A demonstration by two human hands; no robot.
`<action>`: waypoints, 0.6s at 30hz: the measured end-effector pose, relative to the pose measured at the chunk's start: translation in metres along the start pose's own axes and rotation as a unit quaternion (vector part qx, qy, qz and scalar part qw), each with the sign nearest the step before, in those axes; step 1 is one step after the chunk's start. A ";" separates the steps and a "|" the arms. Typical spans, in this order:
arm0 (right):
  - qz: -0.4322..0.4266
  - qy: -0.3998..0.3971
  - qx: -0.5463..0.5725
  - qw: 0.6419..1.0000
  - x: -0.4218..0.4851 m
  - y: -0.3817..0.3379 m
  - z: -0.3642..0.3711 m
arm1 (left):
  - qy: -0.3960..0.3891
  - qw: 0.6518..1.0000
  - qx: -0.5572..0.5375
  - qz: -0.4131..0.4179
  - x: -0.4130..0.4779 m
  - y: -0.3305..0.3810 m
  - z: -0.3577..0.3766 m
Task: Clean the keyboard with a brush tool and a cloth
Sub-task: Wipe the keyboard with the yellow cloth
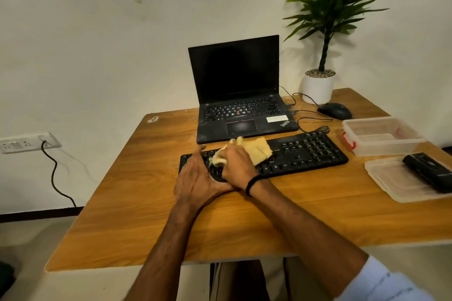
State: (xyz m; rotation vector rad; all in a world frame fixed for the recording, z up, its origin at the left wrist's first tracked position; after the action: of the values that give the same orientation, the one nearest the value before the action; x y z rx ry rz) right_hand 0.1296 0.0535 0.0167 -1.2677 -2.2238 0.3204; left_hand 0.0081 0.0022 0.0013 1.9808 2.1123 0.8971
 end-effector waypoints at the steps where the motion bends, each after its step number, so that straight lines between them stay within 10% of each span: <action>1: -0.025 -0.036 0.029 0.999 -0.008 -0.001 0.000 | -0.002 1.000 -0.005 -0.001 0.000 -0.001 0.000; 8: 0.033 0.032 -0.006 0.999 0.005 0.013 -0.008 | 0.005 1.000 0.005 0.003 0.002 0.000 0.002; 13: -0.027 -0.097 0.055 0.993 -0.017 0.023 -0.015 | 0.001 1.000 0.005 0.001 0.002 -0.001 0.001; 18: 0.019 0.000 -0.023 1.000 0.005 0.020 -0.012 | -0.001 1.000 0.017 -0.001 0.002 0.000 0.001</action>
State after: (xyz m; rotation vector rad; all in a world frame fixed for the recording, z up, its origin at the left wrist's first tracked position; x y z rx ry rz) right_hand 0.1484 0.0671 0.0190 -1.3358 -2.2210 0.2857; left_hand 0.0083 0.0044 0.0012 1.9950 2.1413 0.8632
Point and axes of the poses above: each hand's wrist, its own x-axis towards the middle knuckle, its own z-axis out of the palm, y = z × x, the point moved 3 cm from there along x, towards the middle knuckle, and after that the axes turned 1 degree about -z, right-handed, at the moved point
